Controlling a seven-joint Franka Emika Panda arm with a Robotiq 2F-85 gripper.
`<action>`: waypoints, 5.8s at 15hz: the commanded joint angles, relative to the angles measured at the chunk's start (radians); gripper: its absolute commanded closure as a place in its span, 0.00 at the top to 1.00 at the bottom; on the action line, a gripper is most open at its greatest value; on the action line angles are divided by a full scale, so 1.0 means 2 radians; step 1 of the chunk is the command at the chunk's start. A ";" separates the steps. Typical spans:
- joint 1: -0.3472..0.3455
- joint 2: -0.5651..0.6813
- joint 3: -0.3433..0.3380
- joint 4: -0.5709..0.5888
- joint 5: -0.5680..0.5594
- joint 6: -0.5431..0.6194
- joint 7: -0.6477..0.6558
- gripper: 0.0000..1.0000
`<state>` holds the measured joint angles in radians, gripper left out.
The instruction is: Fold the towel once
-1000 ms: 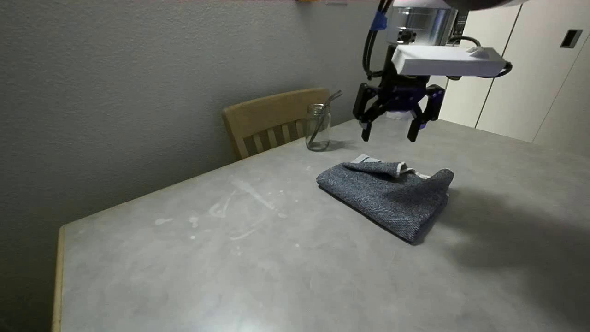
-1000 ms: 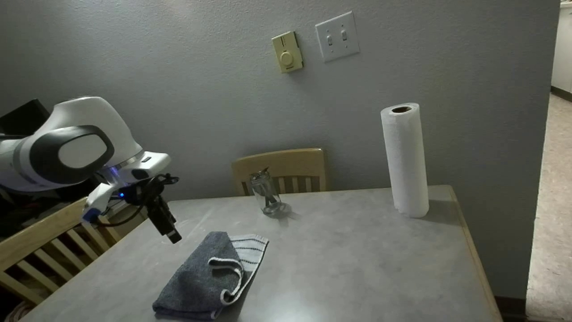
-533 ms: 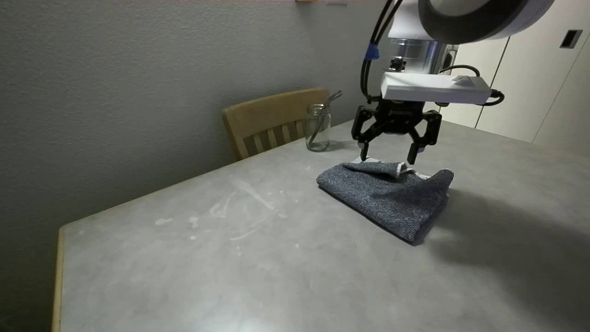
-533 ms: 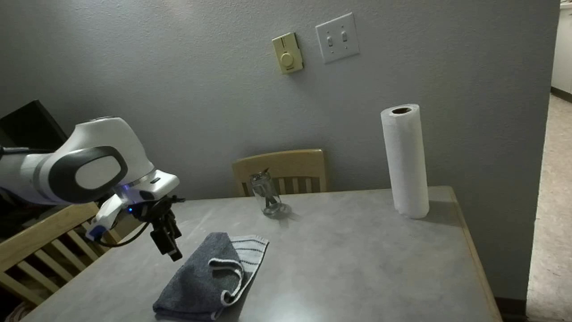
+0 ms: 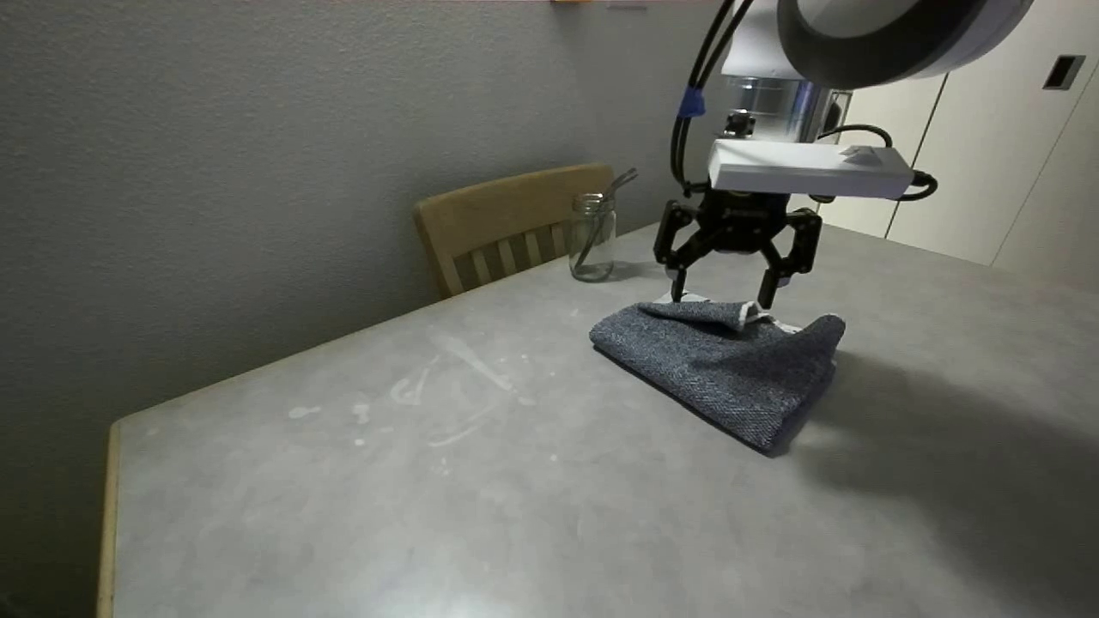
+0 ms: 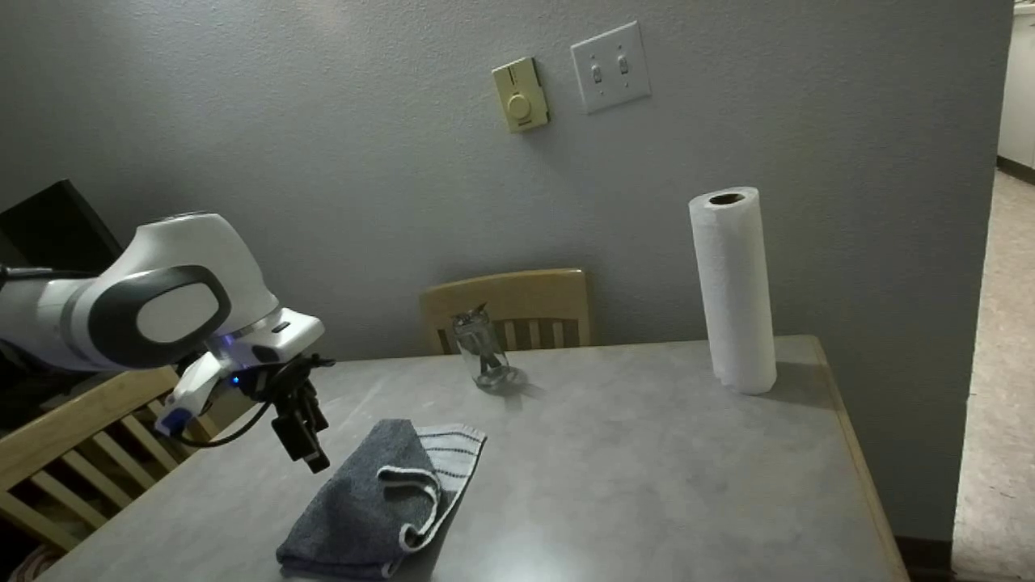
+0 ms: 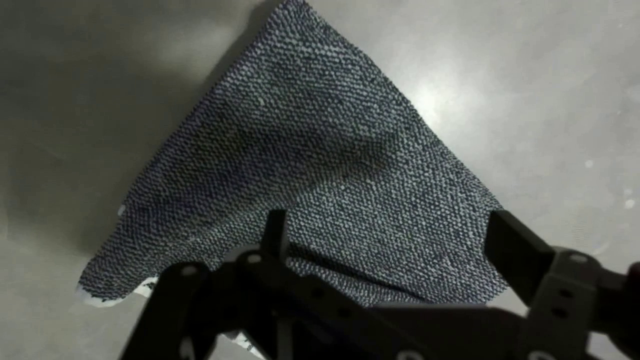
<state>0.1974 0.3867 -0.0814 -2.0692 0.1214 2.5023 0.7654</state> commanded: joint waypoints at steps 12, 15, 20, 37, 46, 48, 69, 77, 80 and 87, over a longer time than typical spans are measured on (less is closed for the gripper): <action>-0.025 0.055 -0.002 0.008 -0.010 0.030 0.008 0.52; -0.023 0.060 -0.004 0.009 -0.014 0.034 0.008 0.32; -0.019 0.062 -0.007 0.010 -0.021 0.035 0.012 0.00; 0.020 0.087 -0.063 0.007 -0.105 0.086 0.044 0.00; 0.044 0.096 -0.098 0.015 -0.147 0.111 0.084 0.00; 0.053 0.100 -0.113 0.017 -0.159 0.118 0.102 0.00; 0.046 -0.005 -0.082 0.004 -0.176 0.011 0.160 0.00; 0.029 -0.045 -0.056 0.005 -0.209 -0.040 0.168 0.62; 0.021 -0.055 -0.047 0.004 -0.214 -0.050 0.168 0.82; 0.005 -0.049 -0.030 0.014 -0.209 -0.047 0.167 1.00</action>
<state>0.2427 0.2895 -0.1766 -2.0427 -0.2821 2.4133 1.0923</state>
